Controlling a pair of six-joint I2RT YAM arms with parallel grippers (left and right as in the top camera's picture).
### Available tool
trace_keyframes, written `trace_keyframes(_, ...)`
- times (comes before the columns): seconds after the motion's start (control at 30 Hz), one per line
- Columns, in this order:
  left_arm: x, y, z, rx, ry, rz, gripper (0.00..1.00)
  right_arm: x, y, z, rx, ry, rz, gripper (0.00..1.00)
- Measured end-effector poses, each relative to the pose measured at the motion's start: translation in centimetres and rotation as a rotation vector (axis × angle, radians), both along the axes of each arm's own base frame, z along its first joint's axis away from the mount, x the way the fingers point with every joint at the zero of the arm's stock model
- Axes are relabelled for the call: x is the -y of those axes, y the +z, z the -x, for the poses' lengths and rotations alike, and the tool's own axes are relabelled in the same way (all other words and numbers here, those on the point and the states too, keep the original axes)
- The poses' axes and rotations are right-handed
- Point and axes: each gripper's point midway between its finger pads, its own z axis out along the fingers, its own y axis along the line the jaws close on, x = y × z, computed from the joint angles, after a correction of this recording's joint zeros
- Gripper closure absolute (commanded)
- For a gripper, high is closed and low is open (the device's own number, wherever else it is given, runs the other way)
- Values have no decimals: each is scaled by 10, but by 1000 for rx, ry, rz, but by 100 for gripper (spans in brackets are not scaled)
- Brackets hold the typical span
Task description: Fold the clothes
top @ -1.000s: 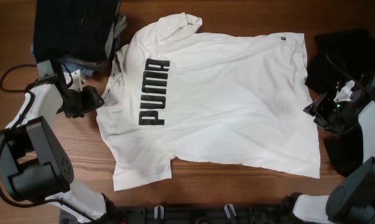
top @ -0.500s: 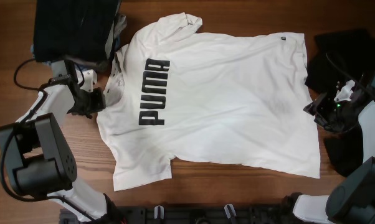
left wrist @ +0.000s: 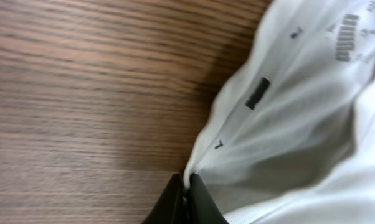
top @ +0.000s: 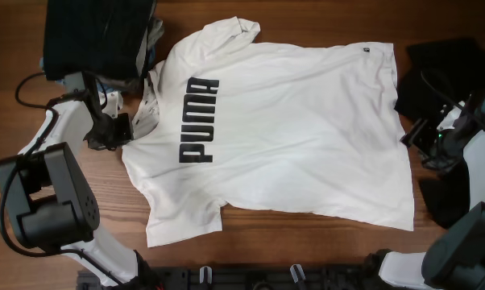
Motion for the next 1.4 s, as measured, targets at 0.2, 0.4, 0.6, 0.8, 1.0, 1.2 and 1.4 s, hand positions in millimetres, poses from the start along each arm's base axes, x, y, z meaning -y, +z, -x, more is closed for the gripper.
trace_keyframes(0.2,-26,-1,8,-23,129,-32,96,12,-38,-8,-60,46,25,33)
trace_keyframes(0.4,-45,-1,14,-30,231,-38,96,1,-69,-11,-79,206,-29,36)
trace_keyframes(0.6,-45,-1,14,-30,237,-38,96,-39,-71,-24,-50,430,-61,35)
trace_keyframes(0.8,-45,-1,14,-27,237,-38,96,-51,-76,-24,-139,494,29,64)
trace_keyframes(1.0,-45,-1,14,-30,237,-38,96,-46,-78,-23,-182,433,60,32)
trace_keyframes(1.2,-44,-1,15,-33,237,-37,96,-34,-76,-18,-217,410,54,29)
trace_keyframes(1.4,-44,-1,15,-33,237,-37,96,-30,-76,-7,-249,401,34,30)
